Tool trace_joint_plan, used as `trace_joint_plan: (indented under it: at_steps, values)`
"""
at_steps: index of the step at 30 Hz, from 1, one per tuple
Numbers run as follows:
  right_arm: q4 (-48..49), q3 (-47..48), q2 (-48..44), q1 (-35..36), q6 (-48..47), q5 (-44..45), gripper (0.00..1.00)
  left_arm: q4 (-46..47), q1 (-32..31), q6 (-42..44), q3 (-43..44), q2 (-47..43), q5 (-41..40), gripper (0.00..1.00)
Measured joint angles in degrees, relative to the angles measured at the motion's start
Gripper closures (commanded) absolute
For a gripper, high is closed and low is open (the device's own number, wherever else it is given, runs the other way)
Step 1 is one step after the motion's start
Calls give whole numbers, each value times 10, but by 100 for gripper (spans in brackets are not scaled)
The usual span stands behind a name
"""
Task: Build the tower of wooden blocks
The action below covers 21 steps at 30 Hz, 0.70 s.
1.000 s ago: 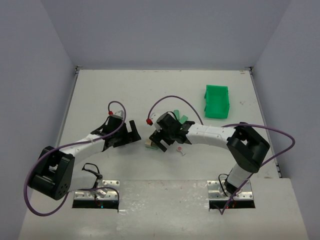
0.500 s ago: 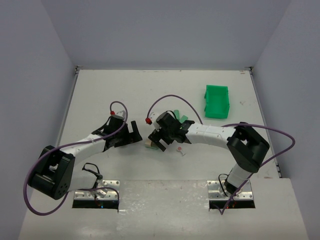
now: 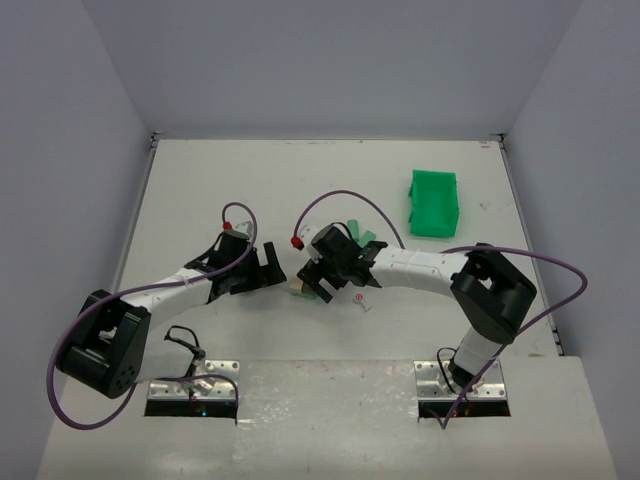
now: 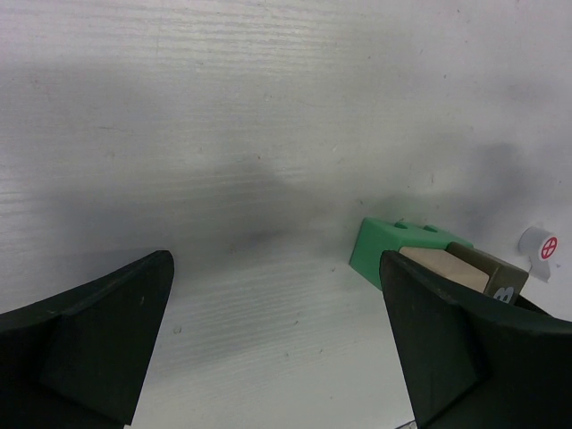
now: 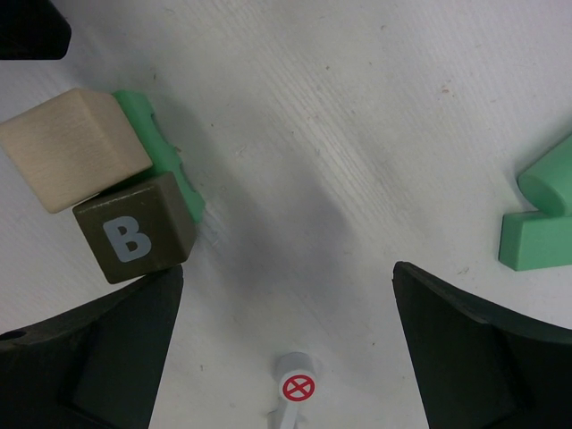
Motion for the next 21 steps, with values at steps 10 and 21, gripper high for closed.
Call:
trace_joint_plan:
  at_steps: [10,21]
  values:
    - [1,0,1,-2,4,32,1,1,-1,0,0,0,0,0]
    - [9,4,7,-4,8,33,1,1,-1,0,0,0,0,0]
